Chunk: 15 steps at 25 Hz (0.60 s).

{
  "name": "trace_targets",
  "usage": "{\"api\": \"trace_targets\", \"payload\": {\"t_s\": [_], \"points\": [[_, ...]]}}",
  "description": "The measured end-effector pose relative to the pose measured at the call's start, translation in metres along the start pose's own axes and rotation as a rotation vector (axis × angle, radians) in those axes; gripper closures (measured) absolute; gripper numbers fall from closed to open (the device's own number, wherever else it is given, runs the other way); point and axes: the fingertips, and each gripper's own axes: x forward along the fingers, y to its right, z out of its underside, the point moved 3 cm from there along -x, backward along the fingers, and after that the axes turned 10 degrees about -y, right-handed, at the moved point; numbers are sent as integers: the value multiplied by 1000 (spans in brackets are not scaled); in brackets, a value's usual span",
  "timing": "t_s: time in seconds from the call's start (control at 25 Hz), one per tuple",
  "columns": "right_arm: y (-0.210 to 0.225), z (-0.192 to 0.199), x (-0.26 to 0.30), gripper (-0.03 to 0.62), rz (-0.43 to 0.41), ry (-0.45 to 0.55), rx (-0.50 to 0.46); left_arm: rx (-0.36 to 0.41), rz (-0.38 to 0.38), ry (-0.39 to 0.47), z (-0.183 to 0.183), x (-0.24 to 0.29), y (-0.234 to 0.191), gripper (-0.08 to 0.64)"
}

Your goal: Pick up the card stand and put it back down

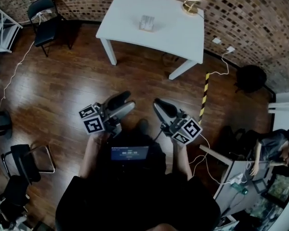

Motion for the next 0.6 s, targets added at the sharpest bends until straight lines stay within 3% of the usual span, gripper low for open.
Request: {"api": "trace_targets", "payload": {"t_s": [0.2,0.6], "points": [[3,0,-12,540,-41,-11,-33,22,-17,1,14,12,8,305],[-25,-2,7,541,20,55,-11,65,113,26,-8,-10,24,305]]}}
